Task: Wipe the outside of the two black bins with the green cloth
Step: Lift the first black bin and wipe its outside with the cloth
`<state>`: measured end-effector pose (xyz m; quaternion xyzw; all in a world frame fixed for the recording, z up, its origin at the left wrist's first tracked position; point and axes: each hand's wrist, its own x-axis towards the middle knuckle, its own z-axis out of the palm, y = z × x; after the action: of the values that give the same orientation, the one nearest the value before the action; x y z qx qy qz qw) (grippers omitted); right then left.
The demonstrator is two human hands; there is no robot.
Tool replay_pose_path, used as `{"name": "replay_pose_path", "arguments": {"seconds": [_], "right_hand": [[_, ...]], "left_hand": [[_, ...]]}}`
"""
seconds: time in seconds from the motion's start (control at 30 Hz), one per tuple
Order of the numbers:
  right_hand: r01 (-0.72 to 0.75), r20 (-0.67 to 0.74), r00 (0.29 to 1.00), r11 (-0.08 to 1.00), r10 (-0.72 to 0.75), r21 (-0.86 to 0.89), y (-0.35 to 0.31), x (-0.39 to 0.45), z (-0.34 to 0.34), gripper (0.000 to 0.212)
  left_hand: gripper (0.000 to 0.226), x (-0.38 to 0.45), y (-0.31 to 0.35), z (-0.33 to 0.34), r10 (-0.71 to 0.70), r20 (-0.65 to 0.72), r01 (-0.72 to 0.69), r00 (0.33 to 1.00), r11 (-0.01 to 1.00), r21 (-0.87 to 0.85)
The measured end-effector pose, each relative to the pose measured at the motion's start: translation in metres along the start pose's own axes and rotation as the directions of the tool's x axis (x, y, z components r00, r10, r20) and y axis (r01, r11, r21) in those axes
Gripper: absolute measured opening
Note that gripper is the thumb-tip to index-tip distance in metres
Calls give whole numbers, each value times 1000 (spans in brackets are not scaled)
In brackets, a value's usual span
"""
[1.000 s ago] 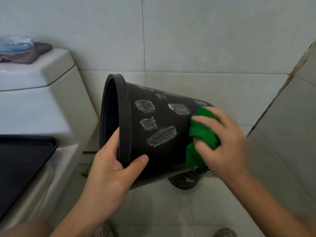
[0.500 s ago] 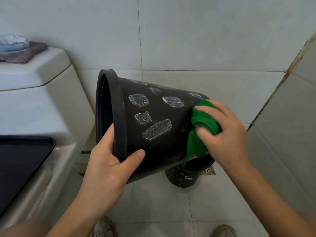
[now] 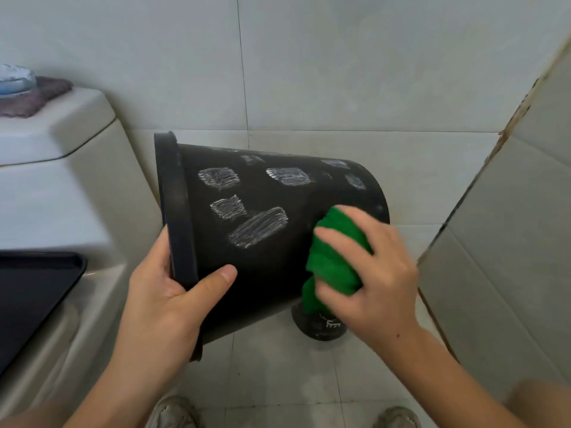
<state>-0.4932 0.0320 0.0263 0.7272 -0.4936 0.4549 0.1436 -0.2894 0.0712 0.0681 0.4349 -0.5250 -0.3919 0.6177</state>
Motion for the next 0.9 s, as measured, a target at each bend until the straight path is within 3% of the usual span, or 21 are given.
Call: {"name": "replay_pose_path", "arguments": {"seconds": [0.07,0.13,0.2,0.27,0.43,0.53,0.6,0.7,0.77,0.8,0.83,0.9], "right_hand": [[48,19,999,999,-48,-2,2,1,-2,42],[-143,-24,989,989,144,38,17,10,-4,45],[-389,-62,915,914,398,118,34,21,-8,47],[-498,-66,859,858,508,129,40,26,-10,48],[-296,14,955,954,296,51,29,18,-6,44],[-469,-8,880,870,476,155,43,30,-5,46],[-471,-18,879,873,477,127,39,27,-5,46],[-207,25,978,974,206,87,1,10,-3,43],[42,51,998,993,-48,113,-17,2,-2,40],[99,47,993,989,-105,105,-17,4,-2,39],[79,30,996,992,-82,103,-12,9,-1,39],[-101,-23,994,986,105,135,-4,17,-1,40]], "left_hand": [[57,2,0,-1,-9,-8,9,1000,1000,-17],[60,2,1,-2,-12,-9,12,1000,1000,-5],[60,2,2,-4,-10,-4,10,1000,1000,5],[57,2,2,-6,-10,7,10,1000,1000,15],[51,2,0,-6,15,34,-15,999,1000,-1],[50,0,-1,-5,31,39,-32,999,999,4],[52,0,-2,-4,33,58,-33,998,999,-3],[52,1,-7,0,9,89,-8,996,1000,-15],[52,1,-9,2,4,94,-3,996,1000,-11],[52,1,-9,3,12,100,-11,995,1000,-6],[49,1,-10,3,21,107,-22,994,1000,5],[50,0,-9,3,34,126,-37,991,999,24]]}}
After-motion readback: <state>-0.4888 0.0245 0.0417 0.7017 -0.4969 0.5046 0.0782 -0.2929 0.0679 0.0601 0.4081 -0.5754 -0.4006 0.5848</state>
